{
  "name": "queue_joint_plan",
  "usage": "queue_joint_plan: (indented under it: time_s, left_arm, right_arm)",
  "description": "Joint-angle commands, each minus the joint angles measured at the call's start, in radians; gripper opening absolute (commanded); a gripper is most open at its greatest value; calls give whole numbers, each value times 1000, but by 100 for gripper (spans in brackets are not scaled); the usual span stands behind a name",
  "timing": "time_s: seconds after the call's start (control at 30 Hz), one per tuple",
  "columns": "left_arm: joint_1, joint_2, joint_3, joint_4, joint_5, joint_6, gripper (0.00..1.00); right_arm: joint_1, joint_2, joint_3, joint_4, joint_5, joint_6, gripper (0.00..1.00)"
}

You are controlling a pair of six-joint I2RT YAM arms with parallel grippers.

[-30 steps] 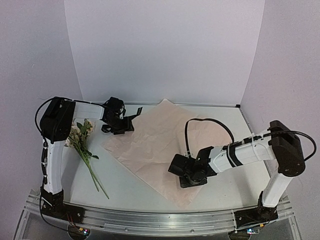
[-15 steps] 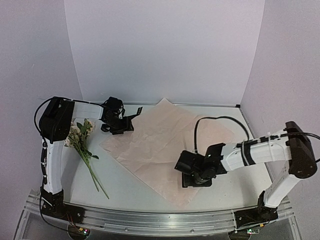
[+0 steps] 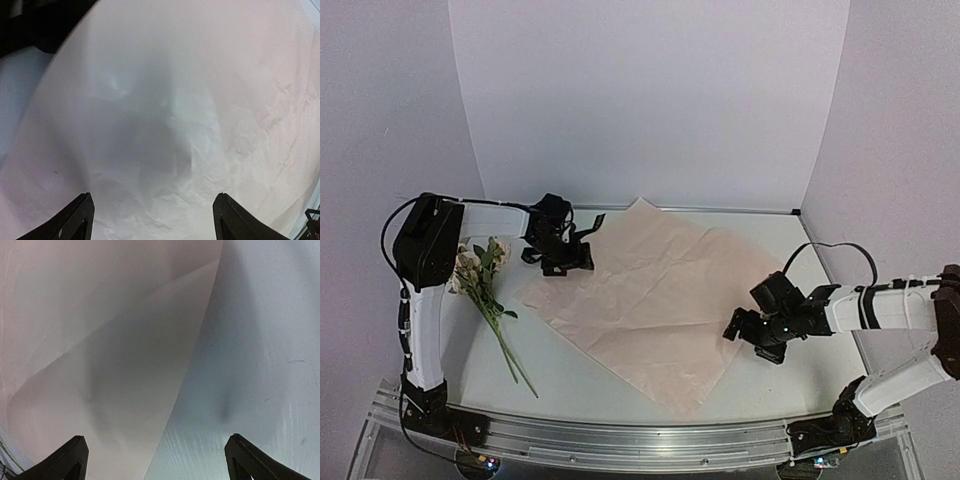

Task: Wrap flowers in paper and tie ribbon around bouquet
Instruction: Unfold the folded wrapping paper at the center of the board, then adjust the flattened wrapping paper at the center of the board.

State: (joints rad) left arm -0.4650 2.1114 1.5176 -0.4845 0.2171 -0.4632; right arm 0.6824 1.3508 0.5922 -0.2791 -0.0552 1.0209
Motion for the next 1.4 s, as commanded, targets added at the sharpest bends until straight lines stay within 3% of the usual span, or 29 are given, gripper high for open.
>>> queue_joint_plan:
  time_s: [0.0,0.17,0.3,0.57,0.73,0.77,1.0,1.17,1.23,1.3,1.37]
  left_arm:
    - [-106,-87,-3,-14,27,-19,84]
    - [-158,-112,-88,62,92,-84,80]
    - [-191,-116,-138,96,113,-111,75]
    - [-206,-105,-191,118,111,-133,70]
    - [-207,-114,-219,127,111,-135,69]
    - [-207,-117,-226,128,111,-136,69]
    - [-207,-140,-253,133,104,-134,69]
    - [-205,-198,-254,119,64,-144,72]
    - [-202,-231,-254,110,31,-157,75]
    - [-186,-269,-264,108,5,-187,78]
    - [-159,-325,-291,106,-34,-224,80]
  right_arm:
    - [-118,44,-85,343,-152,41,98]
    - [-183,139,-140,528,-188,89,93]
    - [-208,176,-181,596,-166,115,82]
    - [-195,117,-272,642,-117,199,38]
    - [-126,50,-309,577,-60,230,2]
    - [-112,38,-315,561,-42,240,0]
    - [23,-68,-302,367,126,275,0]
    - [37,-81,-287,312,140,267,4]
    - [40,-91,-273,278,143,257,17]
    - [45,-111,-263,235,144,242,42]
    - [50,-135,-250,201,144,223,61]
